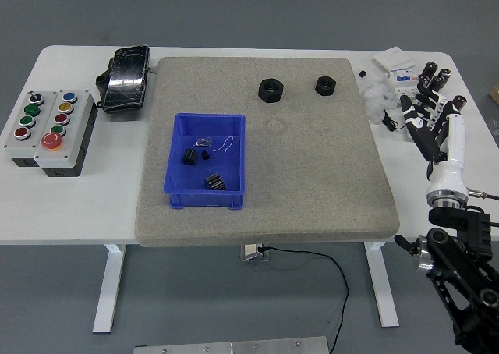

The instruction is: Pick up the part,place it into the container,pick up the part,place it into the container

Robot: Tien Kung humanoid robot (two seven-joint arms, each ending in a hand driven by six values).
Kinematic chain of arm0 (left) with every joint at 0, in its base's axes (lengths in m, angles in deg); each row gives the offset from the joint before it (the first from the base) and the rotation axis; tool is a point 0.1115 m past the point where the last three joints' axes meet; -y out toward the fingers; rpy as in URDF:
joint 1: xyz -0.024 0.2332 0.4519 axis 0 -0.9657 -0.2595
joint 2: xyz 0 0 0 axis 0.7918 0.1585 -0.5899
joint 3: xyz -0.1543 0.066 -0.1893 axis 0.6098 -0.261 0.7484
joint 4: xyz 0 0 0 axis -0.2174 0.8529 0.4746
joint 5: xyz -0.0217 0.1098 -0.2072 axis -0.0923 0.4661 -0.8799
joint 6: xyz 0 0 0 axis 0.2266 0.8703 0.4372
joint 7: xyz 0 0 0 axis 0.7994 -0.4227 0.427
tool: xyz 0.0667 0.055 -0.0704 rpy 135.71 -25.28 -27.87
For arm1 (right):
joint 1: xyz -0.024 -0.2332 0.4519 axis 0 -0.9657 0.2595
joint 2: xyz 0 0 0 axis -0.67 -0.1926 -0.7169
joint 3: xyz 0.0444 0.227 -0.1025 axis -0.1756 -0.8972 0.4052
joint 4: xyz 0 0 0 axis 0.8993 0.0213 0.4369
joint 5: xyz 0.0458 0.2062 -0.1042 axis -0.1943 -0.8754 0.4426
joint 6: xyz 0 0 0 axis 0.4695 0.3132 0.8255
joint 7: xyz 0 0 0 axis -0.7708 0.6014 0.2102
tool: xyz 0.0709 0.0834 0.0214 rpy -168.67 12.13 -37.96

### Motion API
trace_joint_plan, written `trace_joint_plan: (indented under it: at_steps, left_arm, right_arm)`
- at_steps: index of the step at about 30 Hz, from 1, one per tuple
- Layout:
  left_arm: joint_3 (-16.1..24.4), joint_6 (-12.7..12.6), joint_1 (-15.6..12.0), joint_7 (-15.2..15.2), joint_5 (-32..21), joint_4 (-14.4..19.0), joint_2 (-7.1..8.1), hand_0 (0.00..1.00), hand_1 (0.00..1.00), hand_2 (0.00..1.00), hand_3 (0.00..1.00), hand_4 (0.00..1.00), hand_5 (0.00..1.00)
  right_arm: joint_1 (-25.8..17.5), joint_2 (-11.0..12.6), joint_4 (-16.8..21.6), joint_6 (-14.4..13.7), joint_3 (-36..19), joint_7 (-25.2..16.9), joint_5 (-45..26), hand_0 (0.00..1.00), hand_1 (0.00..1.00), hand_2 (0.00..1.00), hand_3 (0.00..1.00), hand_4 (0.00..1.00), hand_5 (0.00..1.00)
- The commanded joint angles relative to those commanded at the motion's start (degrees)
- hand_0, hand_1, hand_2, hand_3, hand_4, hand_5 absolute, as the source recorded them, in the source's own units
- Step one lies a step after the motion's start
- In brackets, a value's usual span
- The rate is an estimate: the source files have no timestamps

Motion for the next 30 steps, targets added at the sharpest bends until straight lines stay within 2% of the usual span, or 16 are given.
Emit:
trace_joint_plan:
  at_steps: [7,30]
  left_arm:
    - [-2.3,0.23,0.02,-0.79,-1.3,0.0,0.16,0.628,0.551,0.535,0.621,0.701,0.519]
    - [-1.42,0.44,-0.03,-0.38,0.44,0.0,1.1,0.629,0.551,0.535,0.62,0.699,0.512]
  right_arm:
    - [-0.09,-0.11,-0.14,0.0,-2.86,-0.21,-0.13,0.643,0.666,0.707,0.673,0.898,0.564]
    - [-1.04,-0.4,0.65,0.0,-6.81,0.08,1.2,0.64,0.664,0.704,0.671,0.878,0.588]
